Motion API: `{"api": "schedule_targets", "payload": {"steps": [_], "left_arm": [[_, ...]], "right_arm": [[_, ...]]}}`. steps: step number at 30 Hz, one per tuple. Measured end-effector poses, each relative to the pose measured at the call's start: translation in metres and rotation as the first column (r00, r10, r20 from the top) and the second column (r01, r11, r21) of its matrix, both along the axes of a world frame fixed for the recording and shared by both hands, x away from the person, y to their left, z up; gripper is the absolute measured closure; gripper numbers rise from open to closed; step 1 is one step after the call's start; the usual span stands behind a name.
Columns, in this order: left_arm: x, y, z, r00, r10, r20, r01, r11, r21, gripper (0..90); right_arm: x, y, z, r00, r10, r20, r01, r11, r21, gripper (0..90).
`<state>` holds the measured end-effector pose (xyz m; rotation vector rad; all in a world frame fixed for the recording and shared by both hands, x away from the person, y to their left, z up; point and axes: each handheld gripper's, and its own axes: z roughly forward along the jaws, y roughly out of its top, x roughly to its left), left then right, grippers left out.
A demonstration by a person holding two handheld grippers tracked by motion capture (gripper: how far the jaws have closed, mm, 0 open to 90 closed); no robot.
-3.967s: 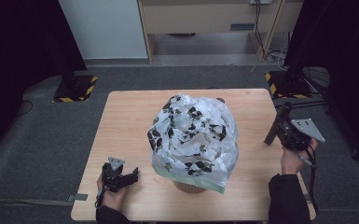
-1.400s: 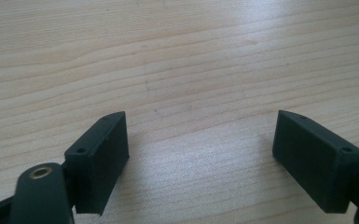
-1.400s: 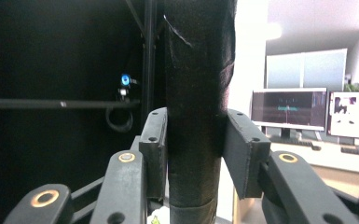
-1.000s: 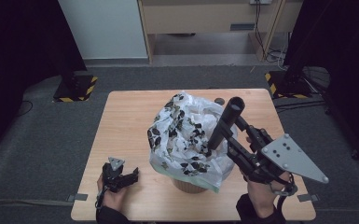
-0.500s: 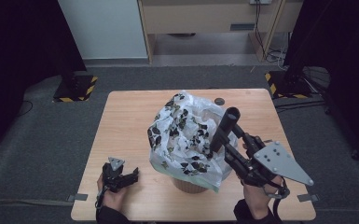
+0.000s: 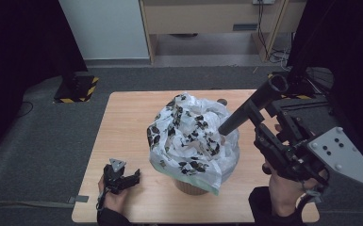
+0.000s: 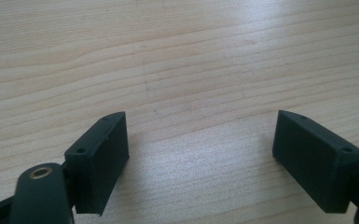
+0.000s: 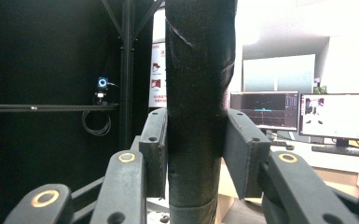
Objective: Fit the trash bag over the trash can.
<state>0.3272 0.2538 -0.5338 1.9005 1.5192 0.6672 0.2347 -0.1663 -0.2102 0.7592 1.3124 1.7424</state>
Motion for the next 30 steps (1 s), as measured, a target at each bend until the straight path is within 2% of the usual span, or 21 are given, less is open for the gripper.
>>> {"api": "schedule_targets", "payload": {"steps": [4, 11, 16, 19, 23, 24, 26, 27, 30], "left_arm": [[0.000, 0.000, 0.000, 1.0000, 0.000, 0.000, 0.000, 1.0000, 0.000, 17.7], [0.000, 0.000, 0.000, 1.0000, 0.001, 0.000, -0.001, 1.0000, -0.001, 17.7], [0.000, 0.000, 0.000, 1.0000, -0.002, -0.002, 0.002, 1.0000, 0.001, 17.6], [0.000, 0.000, 0.000, 1.0000, -0.002, -0.001, 0.002, 1.0000, 0.001, 17.7], [0.000, 0.000, 0.000, 1.0000, -0.002, -0.002, 0.002, 1.0000, 0.001, 17.7], [0.000, 0.000, 0.000, 1.0000, -0.002, -0.002, 0.002, 1.0000, 0.000, 17.6], [0.000, 0.000, 0.000, 1.0000, 0.000, 0.000, 0.000, 1.0000, -0.002, 17.7], [0.000, 0.000, 0.000, 1.0000, -0.001, 0.000, 0.001, 1.0000, -0.002, 17.6], [0.000, 0.000, 0.000, 1.0000, -0.002, -0.002, 0.002, 1.0000, 0.000, 17.6]], "right_arm": [[-0.004, -0.002, 0.001, 0.9998, -0.008, 0.017, 0.008, 1.000, -0.007, 62.3], [-0.005, -0.006, 0.015, 0.9991, 0.005, 0.042, -0.007, 0.999, 0.044, 62.3], [-0.003, 0.005, 0.024, 0.9969, 0.018, 0.077, -0.022, 0.999, 0.043, 62.2], [0.006, 0.017, 0.025, 0.9969, 0.052, 0.059, -0.055, 0.998, 0.044, 62.1], [0.017, 0.032, 0.018, 0.9972, 0.064, 0.039, -0.065, 0.998, 0.021, 62.1], [0.026, 0.041, 0.008, 0.9975, 0.068, 0.020, -0.068, 0.998, -0.004, 62.1], [0.029, 0.043, 0.004, 0.9977, 0.067, 0.010, -0.067, 0.998, -0.010, 62.1], [0.036, 0.048, -0.009, 0.9975, 0.067, -0.024, -0.067, 0.997, -0.030, 62.1], [0.043, 0.050, -0.025, 0.9960, 0.063, -0.064, -0.066, 0.997, -0.044, 62.1]]}}
